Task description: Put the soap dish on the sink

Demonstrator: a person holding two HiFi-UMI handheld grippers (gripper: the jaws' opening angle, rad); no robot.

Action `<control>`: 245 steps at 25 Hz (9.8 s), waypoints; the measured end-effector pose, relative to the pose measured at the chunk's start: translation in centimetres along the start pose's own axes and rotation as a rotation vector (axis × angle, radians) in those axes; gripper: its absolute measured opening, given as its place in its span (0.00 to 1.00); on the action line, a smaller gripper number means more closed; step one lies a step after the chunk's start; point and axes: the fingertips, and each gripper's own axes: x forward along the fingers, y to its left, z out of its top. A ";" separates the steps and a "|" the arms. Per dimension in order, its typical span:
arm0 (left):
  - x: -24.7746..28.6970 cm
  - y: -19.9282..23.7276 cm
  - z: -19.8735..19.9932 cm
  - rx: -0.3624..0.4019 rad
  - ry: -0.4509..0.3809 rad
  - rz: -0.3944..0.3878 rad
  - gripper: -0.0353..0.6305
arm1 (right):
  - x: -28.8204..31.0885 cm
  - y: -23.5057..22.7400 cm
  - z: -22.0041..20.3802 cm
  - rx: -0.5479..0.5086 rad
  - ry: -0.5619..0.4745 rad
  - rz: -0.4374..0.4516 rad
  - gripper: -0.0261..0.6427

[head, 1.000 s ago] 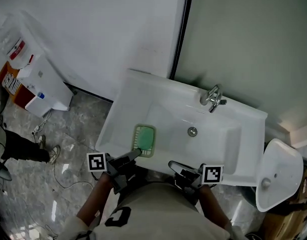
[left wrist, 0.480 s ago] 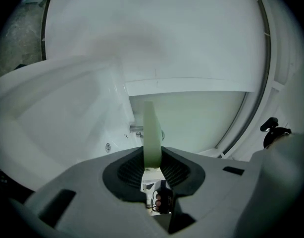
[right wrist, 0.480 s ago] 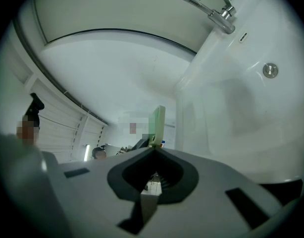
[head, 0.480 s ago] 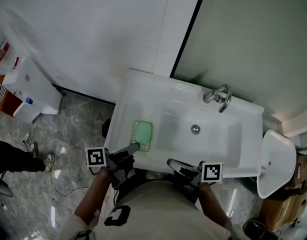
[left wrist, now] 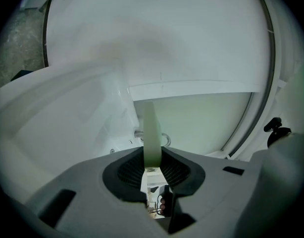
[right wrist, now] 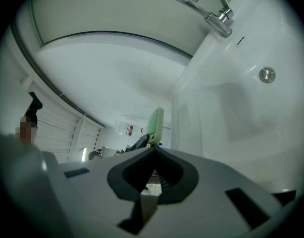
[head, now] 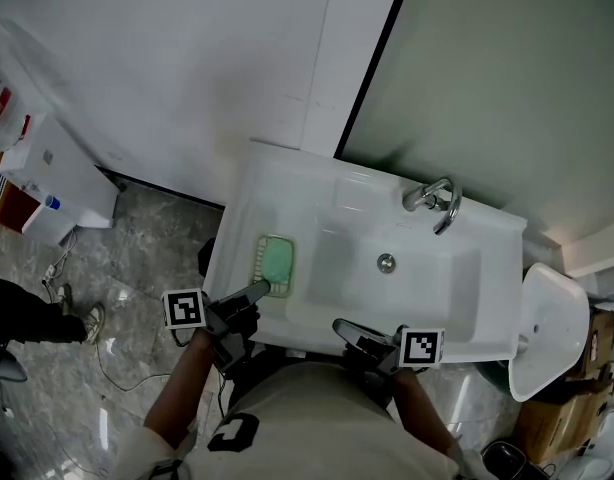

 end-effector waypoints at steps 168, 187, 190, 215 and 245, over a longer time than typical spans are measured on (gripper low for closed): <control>-0.1 2.7 5.9 1.024 0.100 0.454 0.08 | 2.7 -0.1 1.9 -0.105 0.181 0.040 0.05; -3.7 2.6 2.5 1.077 0.206 0.356 0.08 | 4.8 3.9 -3.5 -0.146 0.109 0.054 0.05; -3.4 2.4 1.6 1.086 0.238 0.327 0.08 | 4.7 3.8 -3.7 -0.133 0.094 0.046 0.05; 3.4 -2.0 -10.7 1.147 0.355 0.304 0.08 | -6.8 1.6 -4.1 -0.124 0.005 0.118 0.05; -0.4 0.3 -15.2 1.093 0.321 0.480 0.08 | -7.6 1.3 -8.0 -0.092 0.123 0.186 0.05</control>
